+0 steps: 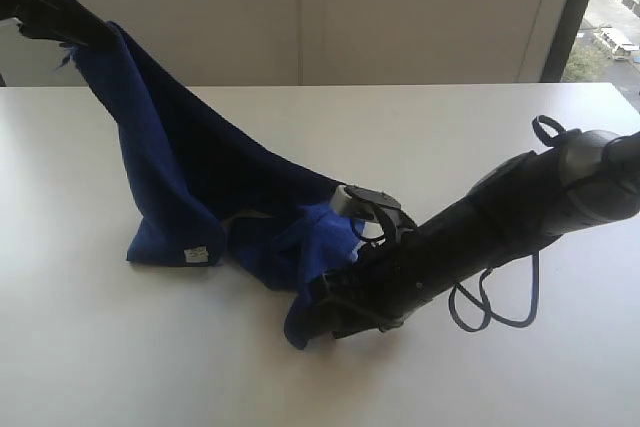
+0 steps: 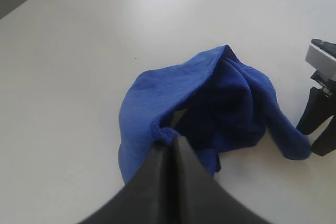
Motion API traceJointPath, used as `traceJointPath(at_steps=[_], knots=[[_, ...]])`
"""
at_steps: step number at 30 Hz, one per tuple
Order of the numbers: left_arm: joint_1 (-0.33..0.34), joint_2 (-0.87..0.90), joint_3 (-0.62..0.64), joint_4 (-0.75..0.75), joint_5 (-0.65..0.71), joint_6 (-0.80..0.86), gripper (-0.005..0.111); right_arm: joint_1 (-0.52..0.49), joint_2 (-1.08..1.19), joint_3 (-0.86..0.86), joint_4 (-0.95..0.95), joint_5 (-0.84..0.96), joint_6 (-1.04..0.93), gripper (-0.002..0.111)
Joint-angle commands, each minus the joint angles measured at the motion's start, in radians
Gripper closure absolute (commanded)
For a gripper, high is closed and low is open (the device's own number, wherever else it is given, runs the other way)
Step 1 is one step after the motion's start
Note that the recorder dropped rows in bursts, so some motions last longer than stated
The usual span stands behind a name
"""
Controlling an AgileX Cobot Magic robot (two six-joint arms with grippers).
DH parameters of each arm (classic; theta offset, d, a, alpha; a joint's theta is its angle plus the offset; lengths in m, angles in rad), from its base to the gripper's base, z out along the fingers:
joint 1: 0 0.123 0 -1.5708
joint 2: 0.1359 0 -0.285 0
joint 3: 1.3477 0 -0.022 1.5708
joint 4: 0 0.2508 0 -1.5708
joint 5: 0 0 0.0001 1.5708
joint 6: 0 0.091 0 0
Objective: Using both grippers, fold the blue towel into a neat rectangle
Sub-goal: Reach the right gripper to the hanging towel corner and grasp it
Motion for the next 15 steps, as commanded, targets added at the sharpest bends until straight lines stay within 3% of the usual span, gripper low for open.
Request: traceJointPath(at_steps=[1, 10, 15], knots=[[0.003, -0.014, -0.006, -0.021, 0.019, -0.002, 0.107, 0.0, 0.0, -0.005, 0.134, -0.029, -0.085, 0.059], [0.003, -0.014, -0.006, -0.021, 0.019, -0.002, 0.107, 0.008, 0.049, -0.051, 0.155, -0.037, -0.108, 0.06], [0.003, -0.014, -0.006, -0.011, 0.019, -0.002, 0.107, 0.008, 0.073, -0.051, 0.16, -0.035, -0.108, 0.071]])
